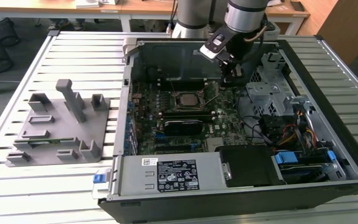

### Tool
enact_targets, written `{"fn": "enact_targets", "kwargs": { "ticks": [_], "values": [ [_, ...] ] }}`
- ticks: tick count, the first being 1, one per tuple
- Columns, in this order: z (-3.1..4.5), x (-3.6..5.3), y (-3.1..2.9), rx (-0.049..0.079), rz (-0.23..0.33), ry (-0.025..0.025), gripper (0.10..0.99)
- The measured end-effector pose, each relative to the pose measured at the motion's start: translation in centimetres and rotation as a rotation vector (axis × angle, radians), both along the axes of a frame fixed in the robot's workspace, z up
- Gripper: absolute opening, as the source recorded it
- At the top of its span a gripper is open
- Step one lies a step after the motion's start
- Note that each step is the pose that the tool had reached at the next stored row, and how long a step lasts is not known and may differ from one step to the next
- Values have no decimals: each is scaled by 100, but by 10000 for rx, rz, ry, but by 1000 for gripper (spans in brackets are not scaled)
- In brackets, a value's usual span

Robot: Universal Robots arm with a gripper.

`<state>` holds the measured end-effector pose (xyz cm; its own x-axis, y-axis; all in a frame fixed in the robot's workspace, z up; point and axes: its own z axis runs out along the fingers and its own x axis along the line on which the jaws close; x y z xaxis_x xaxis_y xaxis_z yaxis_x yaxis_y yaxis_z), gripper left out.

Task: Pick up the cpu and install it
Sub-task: 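Close the cpu cover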

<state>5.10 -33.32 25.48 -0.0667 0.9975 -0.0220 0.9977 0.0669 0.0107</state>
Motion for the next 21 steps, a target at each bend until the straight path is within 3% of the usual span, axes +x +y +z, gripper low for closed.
{"fn": "enact_targets", "kwargs": {
  "ticks": [11, 21],
  "values": [
    [-103, 7, 0, -3, -1, 0, 106],
    [-110, -37, 0, -3, -1, 42, 106]
  ]
}}
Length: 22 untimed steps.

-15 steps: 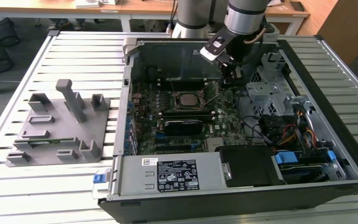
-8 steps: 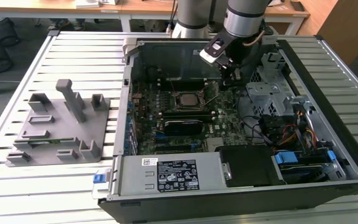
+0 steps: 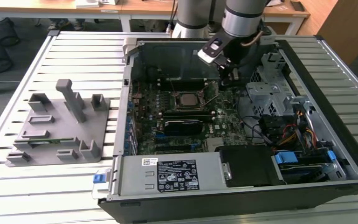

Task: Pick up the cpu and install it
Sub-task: 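Close the cpu cover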

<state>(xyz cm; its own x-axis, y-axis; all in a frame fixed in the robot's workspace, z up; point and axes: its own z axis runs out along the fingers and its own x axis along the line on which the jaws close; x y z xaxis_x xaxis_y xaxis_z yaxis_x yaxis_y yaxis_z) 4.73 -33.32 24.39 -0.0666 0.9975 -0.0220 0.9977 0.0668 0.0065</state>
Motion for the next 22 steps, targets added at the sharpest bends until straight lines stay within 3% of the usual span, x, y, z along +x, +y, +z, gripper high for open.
{"fn": "enact_targets", "kwargs": {
  "ticks": [9, 22],
  "values": [
    [0, -53, 0, 0, -1, 87, 106],
    [-2, -105, 4, -1, -1, 107, 106]
  ]
}}
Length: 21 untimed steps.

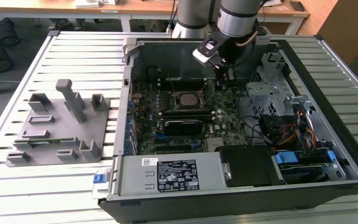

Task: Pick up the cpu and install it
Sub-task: 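Close the cpu cover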

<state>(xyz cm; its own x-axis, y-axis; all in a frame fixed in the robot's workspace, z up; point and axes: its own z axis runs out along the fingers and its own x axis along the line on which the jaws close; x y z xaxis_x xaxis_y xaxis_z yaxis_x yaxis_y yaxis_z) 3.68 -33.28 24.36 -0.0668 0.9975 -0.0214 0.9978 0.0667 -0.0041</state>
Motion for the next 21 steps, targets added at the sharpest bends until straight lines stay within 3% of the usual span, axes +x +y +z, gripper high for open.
{"fn": "enact_targets", "kwargs": {
  "ticks": [21],
  "values": [
    [-6, -151, 3, 1, 0, 0, 106]
  ]
}}
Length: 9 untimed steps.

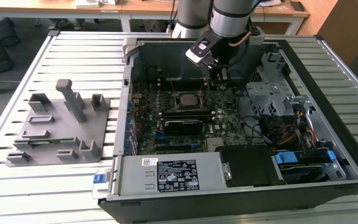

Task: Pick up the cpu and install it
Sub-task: 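Close the cpu cover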

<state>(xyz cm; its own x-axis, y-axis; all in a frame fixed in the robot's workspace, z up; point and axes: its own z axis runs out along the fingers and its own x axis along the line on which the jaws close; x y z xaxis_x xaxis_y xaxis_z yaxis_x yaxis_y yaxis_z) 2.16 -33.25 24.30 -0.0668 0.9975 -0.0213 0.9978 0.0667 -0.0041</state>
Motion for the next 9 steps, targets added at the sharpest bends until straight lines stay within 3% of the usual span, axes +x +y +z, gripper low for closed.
{"fn": "enact_targets", "kwargs": {
  "ticks": [9],
  "values": [
    [-2, -50, 0, 0, -1, 0, 106]
  ]
}}
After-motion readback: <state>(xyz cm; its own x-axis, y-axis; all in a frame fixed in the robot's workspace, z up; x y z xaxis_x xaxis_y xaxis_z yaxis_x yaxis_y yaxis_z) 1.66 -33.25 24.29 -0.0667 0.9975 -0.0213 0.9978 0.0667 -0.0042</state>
